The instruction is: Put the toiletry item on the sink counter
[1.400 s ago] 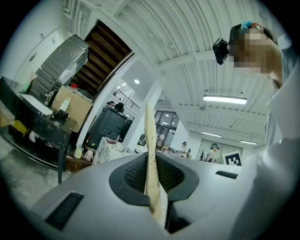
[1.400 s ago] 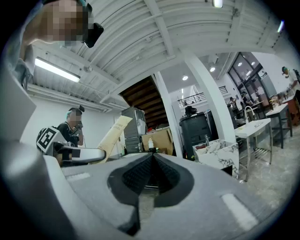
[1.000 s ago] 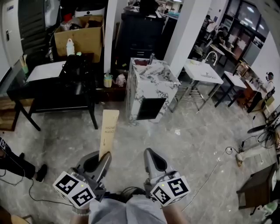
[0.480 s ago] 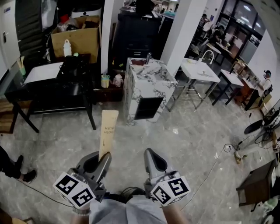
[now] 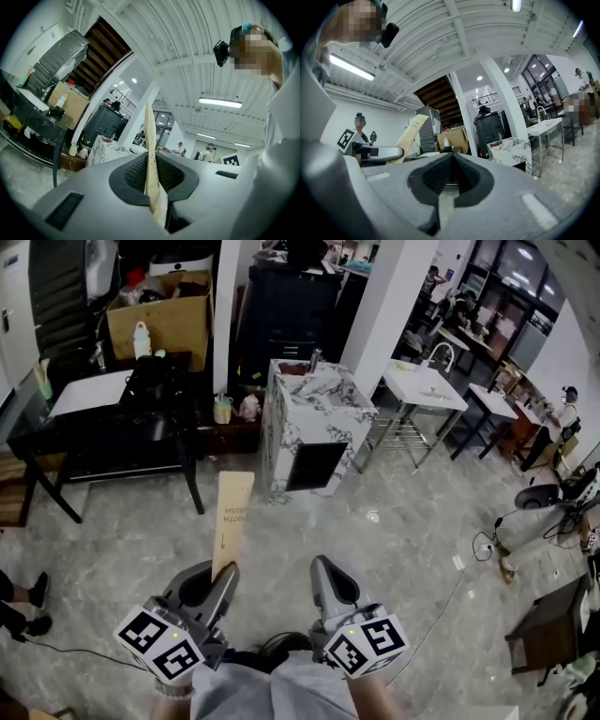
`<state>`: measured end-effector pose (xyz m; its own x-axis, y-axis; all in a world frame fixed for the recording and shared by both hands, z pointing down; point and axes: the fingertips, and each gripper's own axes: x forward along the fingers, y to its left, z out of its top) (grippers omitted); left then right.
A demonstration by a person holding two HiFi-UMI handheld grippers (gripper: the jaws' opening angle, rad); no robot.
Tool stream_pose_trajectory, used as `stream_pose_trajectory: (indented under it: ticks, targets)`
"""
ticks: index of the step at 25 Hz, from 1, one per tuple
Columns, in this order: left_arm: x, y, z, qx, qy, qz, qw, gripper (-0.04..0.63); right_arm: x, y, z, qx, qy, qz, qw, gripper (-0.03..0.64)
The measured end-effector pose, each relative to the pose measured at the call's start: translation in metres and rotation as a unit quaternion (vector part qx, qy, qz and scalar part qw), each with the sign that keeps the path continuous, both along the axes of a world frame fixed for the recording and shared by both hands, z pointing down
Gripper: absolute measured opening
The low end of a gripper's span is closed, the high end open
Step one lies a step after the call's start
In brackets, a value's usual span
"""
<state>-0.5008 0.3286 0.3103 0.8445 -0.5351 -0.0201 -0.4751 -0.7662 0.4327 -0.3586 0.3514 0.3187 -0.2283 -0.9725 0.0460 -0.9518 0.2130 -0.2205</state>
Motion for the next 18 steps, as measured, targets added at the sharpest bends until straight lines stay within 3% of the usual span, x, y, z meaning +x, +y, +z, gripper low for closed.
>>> stream_pose_trajectory:
  ticks: [18]
  targets:
    - [0.022, -0.026, 0.012, -0.012, -0.004, 0.012, 0.9999, 0.032, 0.02, -0.024, 0.022, -0.032, 0.011, 0.0, 0.999, -0.002]
